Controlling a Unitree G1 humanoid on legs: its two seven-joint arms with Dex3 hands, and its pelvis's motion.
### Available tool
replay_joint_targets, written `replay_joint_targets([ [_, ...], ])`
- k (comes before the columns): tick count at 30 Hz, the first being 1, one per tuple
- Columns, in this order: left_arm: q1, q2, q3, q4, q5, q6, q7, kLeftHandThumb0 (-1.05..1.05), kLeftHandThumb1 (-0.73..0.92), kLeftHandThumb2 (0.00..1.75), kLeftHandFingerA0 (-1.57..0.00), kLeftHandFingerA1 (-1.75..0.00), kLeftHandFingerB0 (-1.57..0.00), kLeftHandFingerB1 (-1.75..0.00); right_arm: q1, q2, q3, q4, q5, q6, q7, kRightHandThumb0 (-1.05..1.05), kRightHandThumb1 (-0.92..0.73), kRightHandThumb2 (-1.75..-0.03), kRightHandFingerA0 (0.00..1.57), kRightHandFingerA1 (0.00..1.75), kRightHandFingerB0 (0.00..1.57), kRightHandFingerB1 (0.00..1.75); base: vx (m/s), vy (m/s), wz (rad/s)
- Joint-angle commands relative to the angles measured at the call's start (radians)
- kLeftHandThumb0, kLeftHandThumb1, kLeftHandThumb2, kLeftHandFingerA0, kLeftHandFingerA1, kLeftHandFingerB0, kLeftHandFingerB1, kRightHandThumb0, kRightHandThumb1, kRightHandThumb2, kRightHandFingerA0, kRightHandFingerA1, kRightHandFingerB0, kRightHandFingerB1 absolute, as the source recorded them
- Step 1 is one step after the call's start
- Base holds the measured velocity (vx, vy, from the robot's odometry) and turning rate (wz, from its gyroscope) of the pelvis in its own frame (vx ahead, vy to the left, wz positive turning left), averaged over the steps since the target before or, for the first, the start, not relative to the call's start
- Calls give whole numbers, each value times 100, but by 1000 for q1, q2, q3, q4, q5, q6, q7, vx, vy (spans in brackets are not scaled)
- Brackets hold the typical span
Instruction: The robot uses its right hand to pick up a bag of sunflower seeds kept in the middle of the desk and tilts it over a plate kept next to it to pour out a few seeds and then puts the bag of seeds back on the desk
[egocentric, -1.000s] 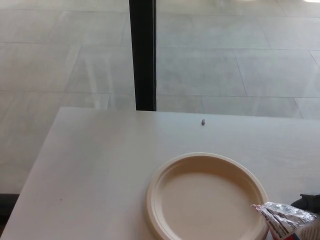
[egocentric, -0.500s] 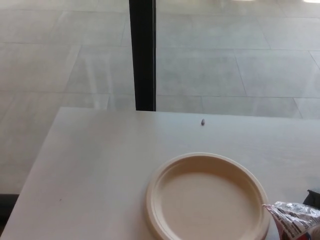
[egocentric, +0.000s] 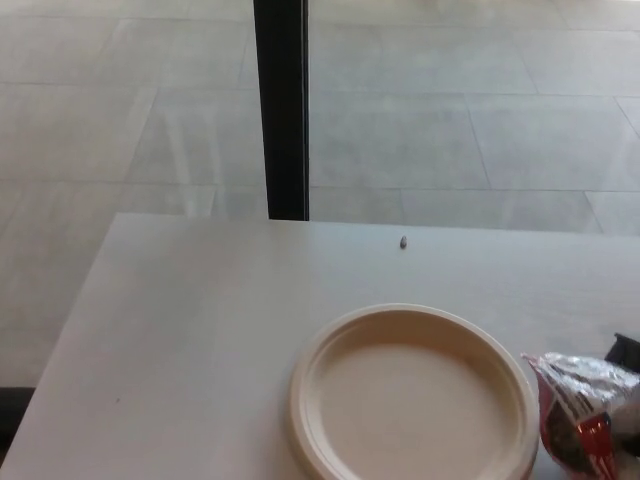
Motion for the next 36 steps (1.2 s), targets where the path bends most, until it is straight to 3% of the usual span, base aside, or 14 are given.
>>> replay_joint_targets([
  [1, 5, 18, 6, -6, 9, -32, 1, -67, 74, 63, -39, -56, -45, -41, -54, 15, -22, -44, 29, 61, 79, -29, -51, -106, 91, 175, 82, 149, 0, 0, 0],
  [6, -2, 25, 12, 1, 9, -24, 9, -66, 73, 62, -45, -64, -53, -43, -92, 18, -9, -81, -15, 93, 87, -25, -51, -93, 87, 175, 75, 152, 0, 0, 0],
  [7, -1, 25, 14, 1, 7, -25, 10, -67, 72, 62, -46, -64, -54, -44, -109, 15, -1, -94, -32, 100, 94, -28, -61, -73, 86, 174, 85, 76, 0, 0, 0],
  [8, -2, 27, 15, 2, 8, -24, 14, -67, 73, 62, -45, -62, -52, -43, -127, 16, 6, -119, -47, 130, 119, -28, -61, -70, 88, 170, 87, 66, 0, 0, 0],
  [10, -5, 32, 15, 6, 9, -18, 12, -68, 72, 62, -44, -60, -52, -44, -146, 14, 11, -140, -51, 157, 154, -27, -63, -69, 91, 169, 86, 66, 0, 0, 0],
  [12, -8, 36, 16, 6, 8, -18, 7, -69, 72, 62, -47, -62, -50, -42, -180, 8, 21, -165, -75, 174, 174, -24, -48, -86, 82, 175, 76, 144, 0, 0, 0],
  [15, -11, 37, 20, 8, 3, -20, -9, -71, 71, 62, -47, -61, -53, -43, -232, -21, 53, -176, -130, 177, 211, -25, -48, -83, 84, 175, 73, 169, 0, 0, 0],
  [17, -10, 39, 19, 6, 6, -22, -9, -70, 71, 62, -46, -61, -52, -43, -261, -32, 78, -176, -173, 186, 218, -24, -52, -82, 86, 175, 79, 151, 0, 0, 0],
  [29, -13, 54, 8, 9, 21, -20, -6, -68, 73, 62, -46, -57, -48, -42, -437, -18, 191, -203, -325, 305, 349, -32, -58, -84, 88, 175, 77, 136, 0, 0, 0],
  [32, -10, 60, 3, 9, 23, -22, -11, -70, 73, 62, -45, -56, -46, -40, -443, 5, 193, -218, -331, 325, 351, -31, -59, -82, 88, 175, 78, 119, 0, 0, 0],
  [33, -11, 61, 1, 8, 23, -20, -9, -71, 73, 62, -45, -55, -49, -41, -447, 13, 194, -218, -336, 334, 356, -32, -60, -79, 86, 173, 70, 74, 0, 0, 0],
  [34, -11, 61, 1, 8, 23, -20, -9, -69, 74, 62, -45, -55, -48, -41, -447, 14, 193, -219, -338, 335, 357, -36, -69, -72, 84, 175, 72, 86, 0, 0, 0],
  [35, -12, 60, 0, 8, 24, -22, -7, -70, 74, 62, -45, -55, -48, -41, -449, 25, 192, -221, -343, 347, 358, -39, -51, -100, 115, 131, 77, 86, 0, 0, 0],
  [36, -13, 59, -1, 9, 24, -22, -6, -70, 74, 62, -45, -55, -46, -41, -456, 31, 198, -221, -359, 356, 359, -44, -52, -99, 115, 133, 80, 102, 0, 0, 0],
])
